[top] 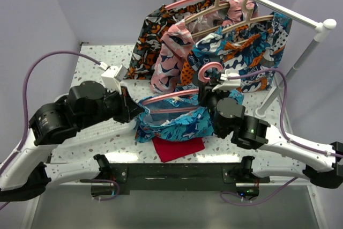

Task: Place the shorts on the hanger

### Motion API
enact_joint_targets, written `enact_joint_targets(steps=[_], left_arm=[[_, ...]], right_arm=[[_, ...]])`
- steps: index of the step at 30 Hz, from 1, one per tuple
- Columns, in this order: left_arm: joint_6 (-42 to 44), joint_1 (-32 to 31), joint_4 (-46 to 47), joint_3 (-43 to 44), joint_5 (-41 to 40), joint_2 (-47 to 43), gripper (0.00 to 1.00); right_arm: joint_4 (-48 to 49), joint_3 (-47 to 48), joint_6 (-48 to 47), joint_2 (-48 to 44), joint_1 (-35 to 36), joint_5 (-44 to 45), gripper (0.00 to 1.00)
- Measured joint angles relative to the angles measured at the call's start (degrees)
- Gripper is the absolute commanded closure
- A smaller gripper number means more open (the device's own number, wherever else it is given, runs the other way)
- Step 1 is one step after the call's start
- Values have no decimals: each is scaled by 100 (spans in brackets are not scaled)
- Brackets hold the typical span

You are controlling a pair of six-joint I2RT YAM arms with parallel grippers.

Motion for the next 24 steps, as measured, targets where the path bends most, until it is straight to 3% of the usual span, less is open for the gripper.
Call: enact_joint_targets(steps=[8, 18, 21, 24], left_arm=[[195, 4, -129, 916, 295, 612, 100], [721, 4, -772, 1888, -326, 1174, 100], [966, 4, -785, 2173, -192, 1250, 100], [1176, -4, -592, 2813, 55, 1519, 91]], right_arm=[[-114, 1001, -516, 739, 286, 101, 100], [-332, 1176, -1097, 807, 485, -350, 100], [-855, 1965, -1270, 966, 485, -531, 100], [-1318, 2938, -1421, 1209, 494, -686, 100]])
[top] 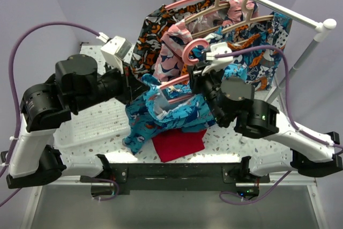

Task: Place the shorts on the hanger

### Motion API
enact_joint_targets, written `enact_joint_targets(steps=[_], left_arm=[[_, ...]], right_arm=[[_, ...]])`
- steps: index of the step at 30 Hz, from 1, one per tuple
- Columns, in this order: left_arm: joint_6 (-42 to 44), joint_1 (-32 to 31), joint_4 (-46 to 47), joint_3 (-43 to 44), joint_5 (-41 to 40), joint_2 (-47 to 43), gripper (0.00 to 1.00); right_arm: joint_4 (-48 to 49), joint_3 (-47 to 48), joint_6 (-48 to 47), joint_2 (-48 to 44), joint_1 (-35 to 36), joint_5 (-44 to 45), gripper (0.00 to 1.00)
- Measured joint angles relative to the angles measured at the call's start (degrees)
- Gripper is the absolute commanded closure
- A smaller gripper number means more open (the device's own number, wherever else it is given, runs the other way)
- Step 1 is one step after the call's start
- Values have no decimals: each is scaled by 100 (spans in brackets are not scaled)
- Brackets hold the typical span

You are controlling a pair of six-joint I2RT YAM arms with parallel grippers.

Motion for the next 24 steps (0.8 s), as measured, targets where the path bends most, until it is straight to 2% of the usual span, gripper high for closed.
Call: enact_joint_targets(steps=[2, 5, 6, 8, 9, 13, 14, 15, 18, 19, 23, 24], left_arm=[[133, 0, 330, 138, 131, 59, 87], [304, -2, 752, -127, 326, 11, 82], [363, -2, 824, -313, 398, -35, 72], [457, -4, 984, -804, 481, -118, 64], [503, -4, 1019, -1064, 511, -138, 55], [634, -4, 1152, -1971, 605, -76, 31], [673, -4, 1165, -2090, 632, -63, 27], [704, -2, 1182, -2190, 667, -61, 18], [859, -4, 1309, -2334, 769, -120, 6], [903, -2, 1360, -2369, 813, -166, 4], [1062, -4, 1670, -2608, 1071, -531, 11], [1093, -4, 1751, -2647, 1123, -627, 25]], right_arm=[[-133, 369, -50, 81, 50, -68, 100], [-101, 264, -9, 35, 149, -129, 100], [-42, 39, 39, -9, 173, -129, 100], [-13, -354, 151, -33, 170, -131, 100], [-4, -605, 227, -20, 157, -160, 100], [-127, -1207, 535, 74, -48, -457, 100], [-166, -1272, 595, 90, -101, -522, 100], [-197, -1314, 651, 94, -151, -579, 100], [-201, -1355, 802, 94, -251, -704, 100], [-179, -1368, 855, 92, -280, -737, 100], [-79, -1569, 1095, 9, -509, -1113, 100], [-79, -1628, 1158, -20, -581, -1198, 100]])
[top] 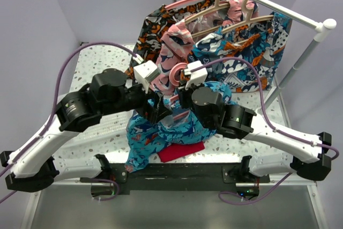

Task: Place the shorts on the hanger

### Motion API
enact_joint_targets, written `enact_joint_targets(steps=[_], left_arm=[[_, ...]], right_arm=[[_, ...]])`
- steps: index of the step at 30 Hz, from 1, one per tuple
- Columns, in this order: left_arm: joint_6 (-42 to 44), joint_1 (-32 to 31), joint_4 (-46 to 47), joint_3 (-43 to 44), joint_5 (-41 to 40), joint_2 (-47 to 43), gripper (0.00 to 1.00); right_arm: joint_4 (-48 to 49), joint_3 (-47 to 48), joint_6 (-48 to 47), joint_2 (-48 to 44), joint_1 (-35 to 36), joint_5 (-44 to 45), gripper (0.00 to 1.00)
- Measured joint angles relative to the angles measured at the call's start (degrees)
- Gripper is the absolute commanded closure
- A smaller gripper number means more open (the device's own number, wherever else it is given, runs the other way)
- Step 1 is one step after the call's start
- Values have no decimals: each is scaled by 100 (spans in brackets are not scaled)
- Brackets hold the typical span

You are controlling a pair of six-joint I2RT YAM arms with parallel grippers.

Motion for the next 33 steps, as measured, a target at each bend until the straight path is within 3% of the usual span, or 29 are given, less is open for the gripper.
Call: enact_joint_targets(steps=[2, 3, 7, 11, 15, 20, 25, 33], left_arm=[[35, 0, 168, -31, 122, -138, 43], [74, 2, 302, -44, 232, -199, 57], [168, 0, 623, -61, 442, -254, 74], [210, 0, 575, -33, 282, -142, 61], [232, 0, 192, -9, -378, -210, 49], [356, 0, -308, -214, -964, -892, 31], [463, 0, -455, -603, -892, -1346, 27], [522, 0, -442, -1213, -632, -901, 28]], right_arm=[[0, -50, 81, -17, -94, -111, 100], [0, -70, 120, -20, -138, -155, 100], [-4, -111, 236, -63, -234, -356, 100], [-13, -111, 306, -160, -258, -450, 100], [-107, -111, 308, -310, -289, -459, 100], [-267, -105, 262, -501, -308, -459, 100], [-385, -61, 184, -533, -308, -522, 100], [-627, 59, 157, -527, -308, -564, 100]])
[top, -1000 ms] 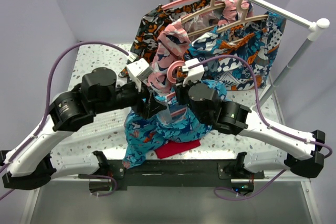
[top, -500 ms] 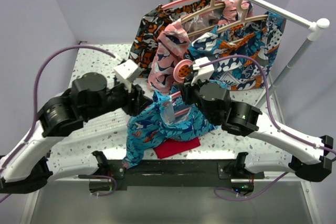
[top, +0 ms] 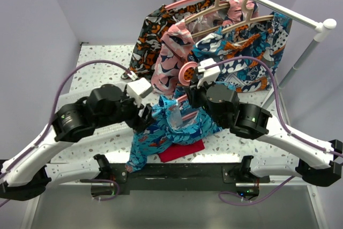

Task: Place the shorts on the hanger

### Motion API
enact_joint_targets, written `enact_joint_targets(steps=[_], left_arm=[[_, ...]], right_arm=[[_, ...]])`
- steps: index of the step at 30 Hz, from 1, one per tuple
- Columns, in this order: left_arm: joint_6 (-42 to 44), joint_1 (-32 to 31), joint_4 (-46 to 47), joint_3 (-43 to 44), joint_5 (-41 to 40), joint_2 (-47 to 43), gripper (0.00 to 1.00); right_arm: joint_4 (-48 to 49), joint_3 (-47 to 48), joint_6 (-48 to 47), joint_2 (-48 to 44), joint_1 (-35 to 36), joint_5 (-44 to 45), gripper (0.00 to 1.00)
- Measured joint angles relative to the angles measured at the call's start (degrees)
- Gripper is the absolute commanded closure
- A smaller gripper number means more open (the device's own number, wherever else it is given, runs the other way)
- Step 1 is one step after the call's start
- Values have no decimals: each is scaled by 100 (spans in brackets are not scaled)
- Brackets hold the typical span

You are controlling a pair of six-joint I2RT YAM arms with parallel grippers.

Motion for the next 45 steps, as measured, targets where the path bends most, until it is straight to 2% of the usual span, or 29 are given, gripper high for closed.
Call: enact_joint_targets(steps=[3, 5, 6, 7, 8, 10, 11, 13, 14, 17, 20, 27, 31, 34, 39, 41, 42, 43, 45], left_arm=[[9, 0, 44, -155, 94, 146, 35], [11, 0, 105, -221, 127, 144, 50], [13, 0, 184, -267, 164, 127, 59], [22, 0, 264, -323, 214, 107, 87], [24, 0, 372, -415, 273, 85, 99], [109, -31, 608, -654, 479, 50, 100], [101, -74, 719, -737, 531, 42, 100], [92, -98, 933, -964, 560, -44, 100], [90, -90, 1073, -1121, 540, -127, 100], [74, -101, 1318, -1425, 452, -358, 100], [-2, -55, 1327, -1545, 114, -485, 100], [-66, -46, 1333, -1547, -304, -487, 100], [-66, -46, 1335, -1547, -372, -481, 100], [-66, -46, 1338, -1547, -385, -450, 100], [-63, -46, 1335, -1545, -380, -391, 100], [-63, -46, 1329, -1543, -367, -389, 100], [-61, -46, 1320, -1537, -358, -389, 100], [-66, -46, 1314, -1534, -361, -389, 100], [-61, -28, 1285, -1515, -350, -393, 100]], right_arm=[[-31, 57, -20, 2, 0, -2, 100], [-33, 85, -24, 2, 0, -2, 100], [-31, 90, -24, 2, 0, 0, 100], [-33, 90, -22, 2, 0, 0, 100], [-33, 90, -22, 2, -4, 0, 100], [-33, 90, -44, 22, -20, 9, 100], [-52, 90, -68, 42, -42, 15, 96], [-151, 90, -83, 76, -72, 11, 81], [-181, 90, -90, 83, -72, 9, 63], [-236, 90, -74, 70, -57, -68, 45], [-341, 98, -37, -72, -31, -278, 43], [-662, 164, -15, -673, -26, -1261, 46], [-568, 131, -26, -592, 214, -1746, 46], [-444, 74, -66, -254, 675, -1707, 46], [-354, 90, -133, 754, 1373, -1084, 47], [-361, 92, -131, 1029, 1440, -824, 53], [-372, 96, -129, 1121, 1440, -669, 59], [-387, 101, -127, 1161, 1440, -533, 80], [-452, 142, -116, 1163, 1440, -269, 93]])
